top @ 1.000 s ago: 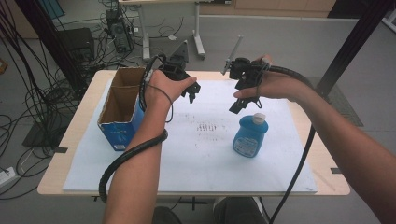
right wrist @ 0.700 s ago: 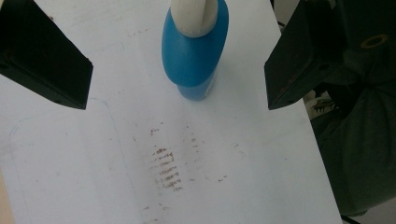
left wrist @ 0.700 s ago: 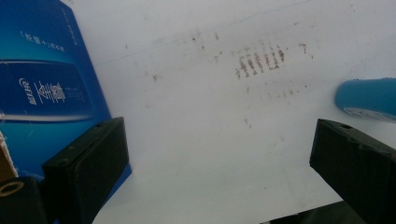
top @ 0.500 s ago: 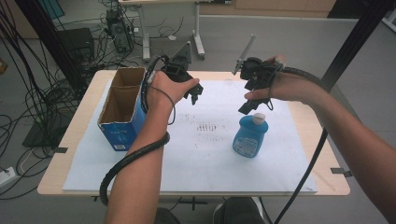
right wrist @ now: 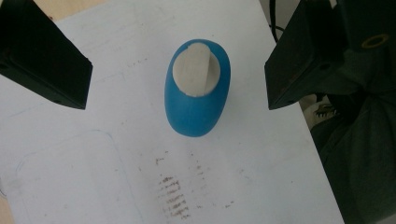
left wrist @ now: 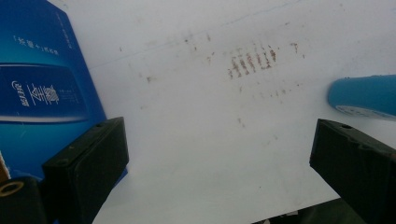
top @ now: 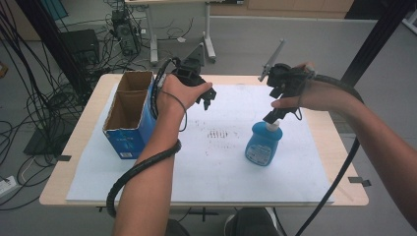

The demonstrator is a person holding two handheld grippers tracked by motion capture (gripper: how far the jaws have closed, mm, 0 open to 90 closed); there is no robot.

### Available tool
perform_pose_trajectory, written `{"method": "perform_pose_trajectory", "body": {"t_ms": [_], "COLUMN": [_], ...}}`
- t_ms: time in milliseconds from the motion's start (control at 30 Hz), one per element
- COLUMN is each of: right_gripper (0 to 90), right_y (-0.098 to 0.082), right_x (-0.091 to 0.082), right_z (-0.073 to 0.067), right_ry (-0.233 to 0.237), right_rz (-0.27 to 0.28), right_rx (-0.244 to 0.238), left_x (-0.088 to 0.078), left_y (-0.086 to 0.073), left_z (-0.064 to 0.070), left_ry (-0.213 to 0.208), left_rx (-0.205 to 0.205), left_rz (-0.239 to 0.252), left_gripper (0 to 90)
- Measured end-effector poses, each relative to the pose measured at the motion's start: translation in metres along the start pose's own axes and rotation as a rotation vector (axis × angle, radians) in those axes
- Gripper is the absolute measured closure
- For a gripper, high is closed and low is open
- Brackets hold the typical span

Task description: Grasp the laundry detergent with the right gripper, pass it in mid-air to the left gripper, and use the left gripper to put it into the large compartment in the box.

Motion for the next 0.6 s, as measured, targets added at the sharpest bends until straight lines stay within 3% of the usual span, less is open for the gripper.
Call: {"method": "perform_pose_trajectory", "body": {"t_ms": [600], "right_gripper": [7.1], "right_y": [-0.037], "right_x": [0.004], "right_z": [0.003], "right_ry": [0.005], "right_rz": [0.015], "right_rx": [0.06], "left_x": [-0.001], "left_y": [0.0], "left_z": [0.003], "left_ry": [-0.001], "left_rx": [0.012], "left_rz": [0.005], "left_gripper": [5.0]}}
Point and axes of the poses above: each handheld gripper's, and its own axes: x roughly forward along the jaws, y roughly out of its top, z roughly to its right, the point moved 6 cm from there along x, roughly forward along the jaws, and after that the axes turned 14 degrees about -z, right-handed, at the moved point
